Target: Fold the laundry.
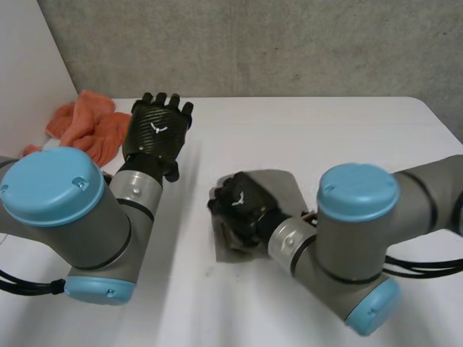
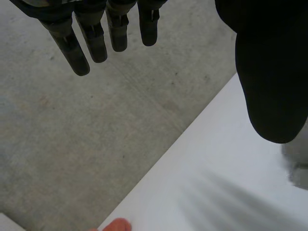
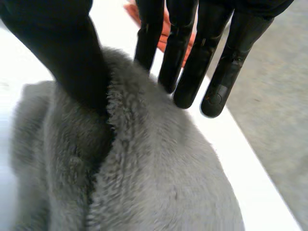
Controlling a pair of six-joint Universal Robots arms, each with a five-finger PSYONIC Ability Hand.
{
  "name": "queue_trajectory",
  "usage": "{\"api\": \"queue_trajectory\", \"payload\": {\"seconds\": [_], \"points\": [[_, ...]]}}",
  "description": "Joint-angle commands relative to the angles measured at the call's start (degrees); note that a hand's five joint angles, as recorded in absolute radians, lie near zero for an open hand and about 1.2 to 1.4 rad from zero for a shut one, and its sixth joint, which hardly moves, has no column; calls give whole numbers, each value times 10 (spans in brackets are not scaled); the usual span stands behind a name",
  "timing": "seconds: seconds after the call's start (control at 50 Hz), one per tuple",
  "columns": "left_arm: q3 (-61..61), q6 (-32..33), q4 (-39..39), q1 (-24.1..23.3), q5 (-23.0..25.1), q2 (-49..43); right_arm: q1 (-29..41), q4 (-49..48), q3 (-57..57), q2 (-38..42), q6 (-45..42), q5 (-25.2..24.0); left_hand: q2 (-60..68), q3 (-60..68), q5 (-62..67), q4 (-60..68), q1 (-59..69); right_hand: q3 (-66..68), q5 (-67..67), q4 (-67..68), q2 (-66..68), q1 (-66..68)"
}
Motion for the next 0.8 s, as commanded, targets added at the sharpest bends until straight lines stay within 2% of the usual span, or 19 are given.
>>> {"api": "queue_trajectory", "payload": {"seconds": [0.02, 0.08, 0.1, 0.18, 0.28, 0.38, 0.5, 0.58, 0.76, 0.8], "points": [[23, -14, -6, -6, -3, -9, -20, 5, 0, -22, 91, 29, -16, -20, -27, -17, -8, -358, -367, -359, -353, -259], [47, -42, -25, -13, 0, -16, -67, 9, 4, -50, 163, 45, -15, -18, -25, -16, -6, -358, -367, -359, -353, -259], [54, -50, -33, -15, 2, -20, -98, 15, 5, -66, 212, 47, -15, -18, -25, -16, -6, -358, -367, -359, -353, -259], [106, -104, -89, -45, 13, -55, -140, 57, -2, -80, 299, 36, -13, -17, -24, -14, -5, -358, -367, -359, -353, -259], [179, -166, -182, -74, 74, -123, -154, 116, -23, -63, 330, 8, -13, -17, -24, -14, -5, -358, -367, -359, -353, -259], [222, -202, -218, -76, 104, -175, -159, 137, -40, -19, 331, -4, -3, -7, -14, -4, 5, -358, -367, -359, -353, -259], [250, -202, -263, -76, 94, -220, -161, 139, -60, 29, 326, -7, 5, 2, -5, 4, 14, -358, -367, -359, -353, -259], [250, -188, -301, -71, 70, -236, -157, 140, -75, 53, 321, -9, 2, -2, -8, 1, 11, -358, -367, -359, -353, -259], [232, -80, -326, -66, -31, -232, -153, 142, -87, 71, 243, 0, -8, -12, -19, -9, 0, -358, -367, -359, -353, -259], [231, -72, -326, -70, -34, -231, -153, 142, -86, 71, 223, 1, -13, -17, -24, -14, -5, -358, -367, -359, -353, -259]]}}
